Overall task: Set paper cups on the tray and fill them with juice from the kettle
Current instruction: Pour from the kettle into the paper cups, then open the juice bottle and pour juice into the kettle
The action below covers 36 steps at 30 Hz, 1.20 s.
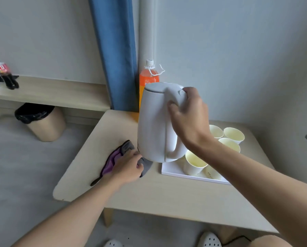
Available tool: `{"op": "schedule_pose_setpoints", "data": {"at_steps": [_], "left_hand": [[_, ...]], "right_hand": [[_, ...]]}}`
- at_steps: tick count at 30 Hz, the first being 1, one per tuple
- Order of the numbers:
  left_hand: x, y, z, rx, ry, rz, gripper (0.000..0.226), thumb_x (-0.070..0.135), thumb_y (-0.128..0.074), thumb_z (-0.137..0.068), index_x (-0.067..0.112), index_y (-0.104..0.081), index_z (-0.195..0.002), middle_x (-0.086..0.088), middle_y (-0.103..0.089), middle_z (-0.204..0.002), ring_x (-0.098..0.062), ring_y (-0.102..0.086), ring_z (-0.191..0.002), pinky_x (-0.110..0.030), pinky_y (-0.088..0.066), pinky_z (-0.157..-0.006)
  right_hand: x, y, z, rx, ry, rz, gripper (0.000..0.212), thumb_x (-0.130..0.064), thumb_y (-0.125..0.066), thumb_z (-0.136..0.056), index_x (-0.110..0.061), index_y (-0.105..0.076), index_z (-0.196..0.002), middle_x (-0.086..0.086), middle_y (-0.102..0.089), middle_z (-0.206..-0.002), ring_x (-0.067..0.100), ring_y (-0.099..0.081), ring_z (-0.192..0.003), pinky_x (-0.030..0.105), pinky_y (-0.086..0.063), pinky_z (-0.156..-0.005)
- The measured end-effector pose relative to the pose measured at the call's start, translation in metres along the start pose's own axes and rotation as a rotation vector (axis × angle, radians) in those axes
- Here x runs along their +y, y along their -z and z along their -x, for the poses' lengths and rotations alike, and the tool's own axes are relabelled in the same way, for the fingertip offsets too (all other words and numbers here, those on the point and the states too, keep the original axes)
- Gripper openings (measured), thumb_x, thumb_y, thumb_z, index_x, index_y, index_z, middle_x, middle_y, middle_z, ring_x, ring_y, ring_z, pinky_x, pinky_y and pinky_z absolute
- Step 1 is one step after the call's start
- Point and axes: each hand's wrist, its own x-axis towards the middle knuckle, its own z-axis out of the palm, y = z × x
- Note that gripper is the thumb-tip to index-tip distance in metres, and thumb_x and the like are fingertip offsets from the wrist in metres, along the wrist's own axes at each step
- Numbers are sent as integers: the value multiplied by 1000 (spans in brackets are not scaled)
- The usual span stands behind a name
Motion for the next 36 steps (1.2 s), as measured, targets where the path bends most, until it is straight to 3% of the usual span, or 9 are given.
{"op": "schedule_pose_setpoints", "data": {"at_steps": [6, 15, 17, 20, 23, 26, 30, 32, 36], "left_hand": [[-30, -6, -15, -115, 90, -189, 40, 52, -44, -102, 48, -45, -142, 13, -30, -157, -34, -25, -149, -57, -13, -123], [-90, 36, -22, 50, 270, -86, 34, 9, -59, -92, 22, -58, -123, -2, -48, -138, -26, -42, -138, -45, -31, -115], [-79, 51, -16, 235, 248, 100, 32, 3, -59, -91, 22, -64, -116, -2, -56, -132, -28, -54, -127, -43, -43, -105], [-28, 86, 4, 441, 249, 791, 17, 9, -57, -100, 23, -66, -101, -5, -70, -107, -27, -68, -100, -40, -54, -89], [11, 106, 26, 198, 201, 1217, 22, 29, -52, -108, 15, -69, -107, -14, -75, -101, -25, -70, -88, -40, -54, -84], [22, 103, 33, -19, 157, 1237, 42, 47, -48, -107, 17, -71, -125, -13, -76, -119, -25, -73, -102, -44, -52, -99], [33, 105, 34, 88, 180, 1240, 49, 57, -68, -87, 19, -71, -117, -8, -78, -115, -27, -73, -113, -52, -51, -109], [34, 102, 34, 154, 176, 1185, 50, 62, -73, -76, 31, -64, -114, -4, -75, -115, -24, -72, -109, -49, -55, -102], [37, 99, 36, 196, 46, 1028, 41, 36, -72, -95, 54, -49, -125, -5, -74, -105, -17, -73, -92, -32, -54, -80]], "right_hand": [[16, -44, -4, -14, -10, 31, 39, -22, -56, -93, -15, -47, -130, 5, -64, -104, 30, -58, -97, 38, -47, -79], [27, -111, -1, -40, -50, 79, 41, -21, -55, -94, -13, -44, -133, 10, -67, -107, 34, -60, -96, 34, -40, -69], [28, -122, 5, -61, -74, 97, 34, -21, -53, -94, -15, -44, -127, 10, -66, -102, 35, -59, -92, 37, -42, -68], [29, -138, 17, -55, -104, 108, 35, -22, -51, -94, -15, -41, -127, 7, -63, -98, 34, -59, -91, 38, -43, -69], [22, -144, 32, -66, -169, 94, 45, -24, -50, -96, -18, -35, -137, -1, -59, -98, 27, -60, -94, 33, -38, -70], [15, -146, 46, -95, -217, -8, 50, -25, -53, -92, -18, -30, -136, -3, -58, -112, 25, -60, -102, 36, -47, -79], [11, -142, 56, -184, -203, 24, 36, -36, -56, -86, -27, -24, -101, -2, -63, -100, 26, -62, -91, 45, -51, -82], [14, -135, 60, -242, -171, 4, 33, -39, -55, -87, -27, -27, -99, -3, -64, -89, 24, -63, -85, 45, -53, -76], [28, -112, 64, -315, -99, -14, 31, -42, -57, -85, -28, -41, -107, -6, -68, -79, 18, -65, -76, 43, -56, -67]]}}
